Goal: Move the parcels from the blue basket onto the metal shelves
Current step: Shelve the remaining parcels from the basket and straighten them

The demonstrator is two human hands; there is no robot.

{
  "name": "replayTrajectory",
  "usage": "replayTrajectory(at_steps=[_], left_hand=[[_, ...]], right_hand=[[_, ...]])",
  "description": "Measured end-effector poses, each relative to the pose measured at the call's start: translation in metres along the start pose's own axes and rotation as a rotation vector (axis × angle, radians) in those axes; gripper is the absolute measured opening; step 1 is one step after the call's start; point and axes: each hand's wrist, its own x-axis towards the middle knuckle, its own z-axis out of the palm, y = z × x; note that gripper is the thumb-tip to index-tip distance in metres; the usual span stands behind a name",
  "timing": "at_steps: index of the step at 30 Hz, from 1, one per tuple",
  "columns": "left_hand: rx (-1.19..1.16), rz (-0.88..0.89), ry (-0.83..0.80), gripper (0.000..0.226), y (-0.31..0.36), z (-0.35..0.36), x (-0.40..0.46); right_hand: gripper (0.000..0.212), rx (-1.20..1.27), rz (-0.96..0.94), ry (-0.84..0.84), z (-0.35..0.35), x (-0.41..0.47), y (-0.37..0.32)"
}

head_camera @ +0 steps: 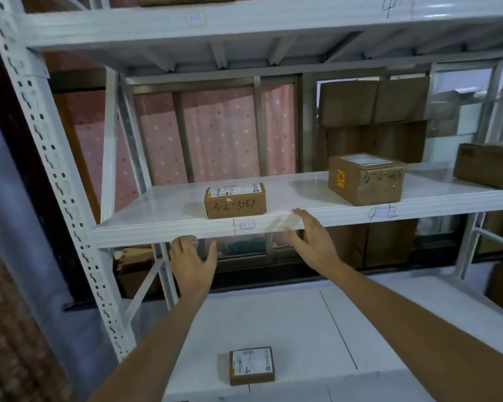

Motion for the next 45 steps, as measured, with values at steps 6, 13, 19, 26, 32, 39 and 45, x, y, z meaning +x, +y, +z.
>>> replayTrajectory(at_steps=[6,13,19,26,32,39,45], left_hand=[[-0.059,-0.081,-0.519,0.037,0.047,0.028,-0.062],[-0.228,-0.124,-0.825,0.042,0.191,0.096,-0.162],[-0.322,-0.136,-0.988,0.045,0.319,0.153,-0.287],[-0.325,-0.16,-1.178,0.063,0.417,0.195,-0.377],[-0.236,-0.065,-1.261,0.052,0.467,0.256,-0.432],[-0.21,-0.117,-1.39,0.048,0.509,0.368,-0.476],[-0.142,-0.197,-1.462,0.046,0.533,0.444,-0.488]], right_hand=[[0.059,-0.093,0.104,-0.162,-0.056,-0.064,0.058],[0.066,-0.081,0.366,-0.283,-0.196,-0.15,0.167],[0.064,-0.118,0.503,-0.203,-0.331,-0.242,0.243],[0.06,-0.137,0.553,-0.174,-0.446,-0.302,0.303],[0.058,-0.116,0.618,-0.153,-0.493,-0.335,0.367],[0.061,-0.266,0.741,-0.223,-0.546,-0.333,0.471],[0.062,-0.312,0.817,-0.318,-0.581,-0.301,0.545]])
